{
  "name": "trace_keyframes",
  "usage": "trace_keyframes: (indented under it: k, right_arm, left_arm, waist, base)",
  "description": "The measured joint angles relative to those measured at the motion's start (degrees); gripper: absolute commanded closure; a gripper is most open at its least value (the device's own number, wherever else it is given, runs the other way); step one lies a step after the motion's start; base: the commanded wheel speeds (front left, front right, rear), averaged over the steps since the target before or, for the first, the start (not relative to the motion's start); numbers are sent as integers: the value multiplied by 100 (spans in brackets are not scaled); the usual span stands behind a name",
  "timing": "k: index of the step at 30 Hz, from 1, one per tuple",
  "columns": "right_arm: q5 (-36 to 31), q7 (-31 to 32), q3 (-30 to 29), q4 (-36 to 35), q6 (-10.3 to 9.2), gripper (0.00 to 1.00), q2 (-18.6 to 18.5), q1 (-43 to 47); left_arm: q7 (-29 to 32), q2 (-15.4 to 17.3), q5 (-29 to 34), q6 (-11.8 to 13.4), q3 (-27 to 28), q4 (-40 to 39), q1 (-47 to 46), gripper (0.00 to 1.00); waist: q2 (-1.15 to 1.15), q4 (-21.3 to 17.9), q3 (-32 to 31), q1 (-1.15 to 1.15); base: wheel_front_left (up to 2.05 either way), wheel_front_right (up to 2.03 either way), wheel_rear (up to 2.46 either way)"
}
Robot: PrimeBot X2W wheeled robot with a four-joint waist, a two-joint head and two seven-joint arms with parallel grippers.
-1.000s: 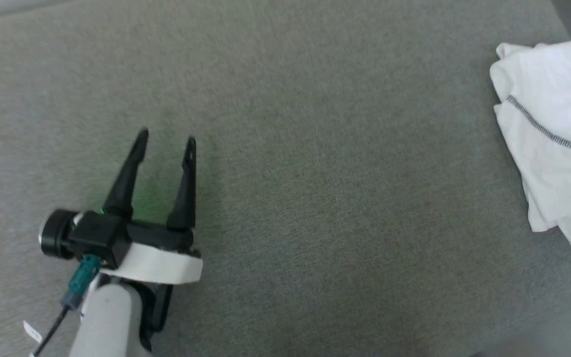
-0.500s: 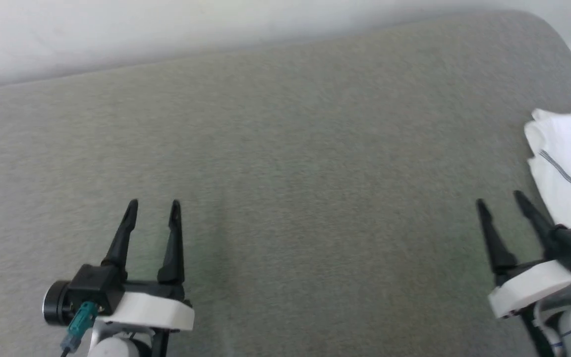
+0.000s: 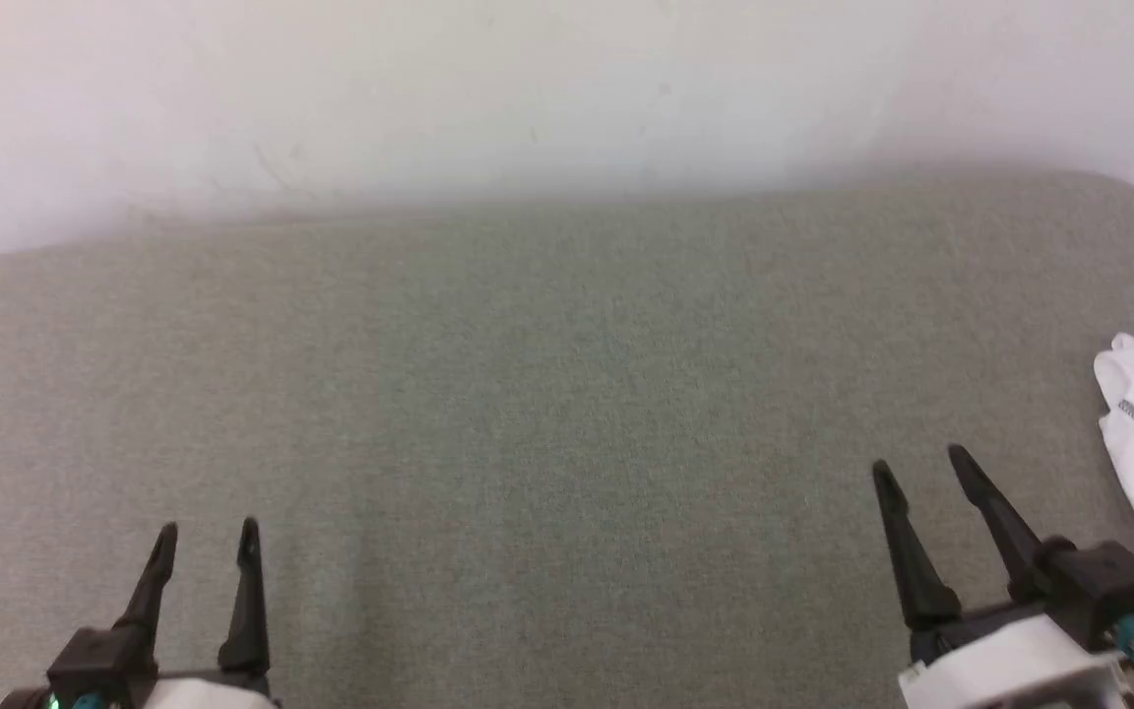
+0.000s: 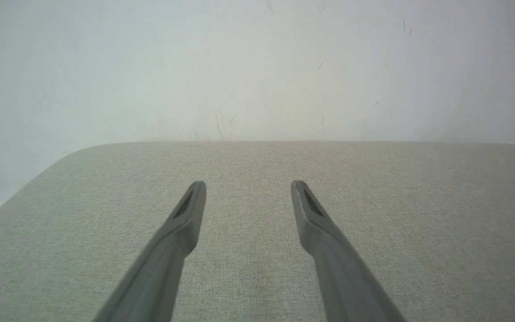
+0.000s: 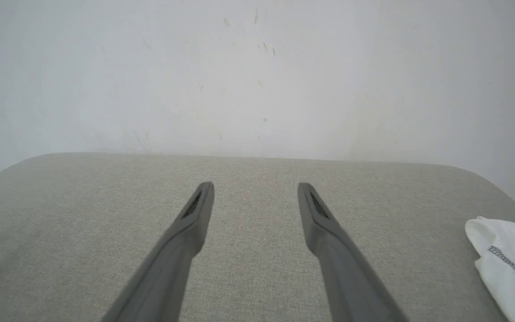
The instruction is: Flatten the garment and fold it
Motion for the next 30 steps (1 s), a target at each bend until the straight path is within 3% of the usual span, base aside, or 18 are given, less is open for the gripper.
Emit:
trace_keyframes:
  k: [7, 21, 22, 30]
  right_arm:
    - [-74, 136, -498, -407, -1, 0, 244, 587]
    - [-47, 237, -539, -503, -1, 0, 312, 816]
    - [-47, 237, -536, -501, -1, 100, 311, 815]
    - [-59, 242, -541, -480, 0, 100, 307, 809]
  left_arm:
    - [0, 145, -38, -207, -16, 129, 234, 0]
    - [0, 94, -63, -298, -162, 229, 367, 0]
    - [3, 91, -63, -299, -162, 230, 366, 100]
    - [60, 85, -60, -288, -160, 220, 364, 100]
  waist:
    - [0, 126, -374, 0]
    - [0, 147, -528, 1]
    - [0, 149, -528, 1]
    - [0, 152, -526, 2]
  base:
    - [0, 0, 0]
    - [0, 0, 0]
    - [0, 0, 0]
    - [0, 0, 0]
